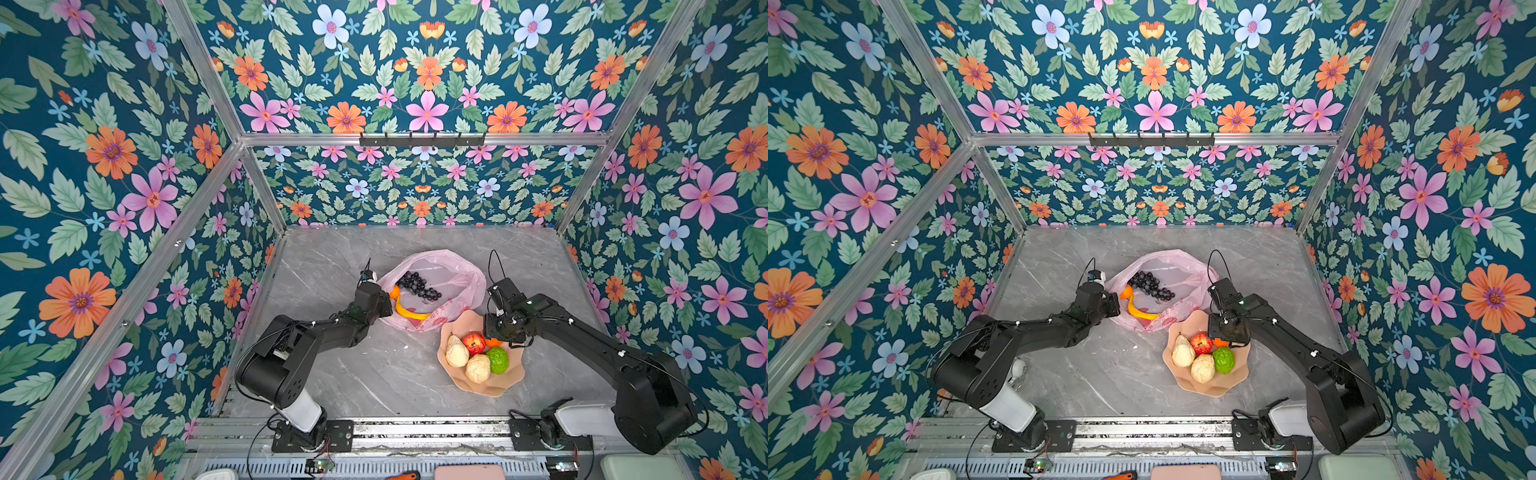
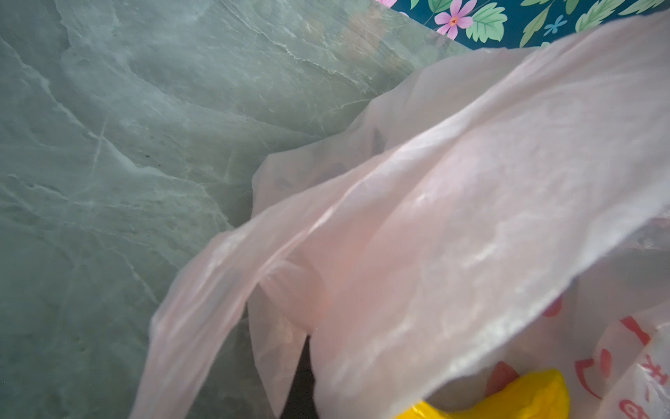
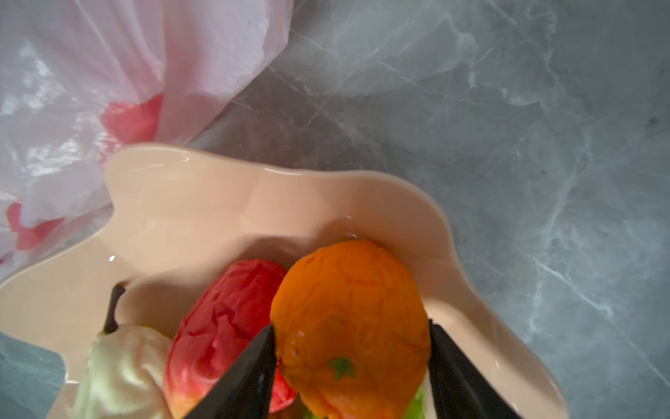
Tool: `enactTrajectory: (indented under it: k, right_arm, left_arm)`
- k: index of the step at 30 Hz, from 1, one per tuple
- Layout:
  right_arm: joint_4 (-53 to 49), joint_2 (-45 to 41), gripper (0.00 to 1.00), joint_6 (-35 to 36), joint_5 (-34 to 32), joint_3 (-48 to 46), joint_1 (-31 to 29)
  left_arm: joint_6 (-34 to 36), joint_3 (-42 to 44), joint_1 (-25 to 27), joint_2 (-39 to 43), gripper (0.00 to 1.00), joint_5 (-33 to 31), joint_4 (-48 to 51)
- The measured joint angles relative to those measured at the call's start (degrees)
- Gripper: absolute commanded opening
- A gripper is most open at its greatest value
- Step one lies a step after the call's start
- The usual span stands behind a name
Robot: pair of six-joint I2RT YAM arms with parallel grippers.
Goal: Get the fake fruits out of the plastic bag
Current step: 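Lower the orange into the bowl and open the right gripper, then move the right gripper back into the bag beside the left gripper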
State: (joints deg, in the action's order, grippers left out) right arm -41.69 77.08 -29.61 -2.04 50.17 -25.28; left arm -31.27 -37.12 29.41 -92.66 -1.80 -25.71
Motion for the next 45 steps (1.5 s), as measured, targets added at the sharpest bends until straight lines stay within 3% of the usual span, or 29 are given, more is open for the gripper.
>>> enactTrajectory:
  k: [20, 29, 35, 45]
  right_arm:
    - [-0.66, -2.25, 0.73, 0.09, -0.31, 1.22, 0.00]
    - [-1.70, -5.16, 0.74, -0.04, -2.38, 9.40, -3.23]
    - [3.56, 2.25, 0.69, -0.92, -2.40, 17.77, -9.90]
    - [17.14, 25.03, 0.58, -1.66, 5.64, 30.34, -16.11]
  left_arm:
    - [0.00, 0.11, 0.00, 0.11, 0.00, 0.17, -0.11]
    - [-0.02, 2.67, 0.00, 2.91, 0.00, -0.61, -1.88]
    - [-0.50, 4.35, 0.00, 4.83, 0.00, -2.25, -2.95]
    - [-3.13, 5.38, -3.54, 4.33, 0.00, -0.98, -4.55]
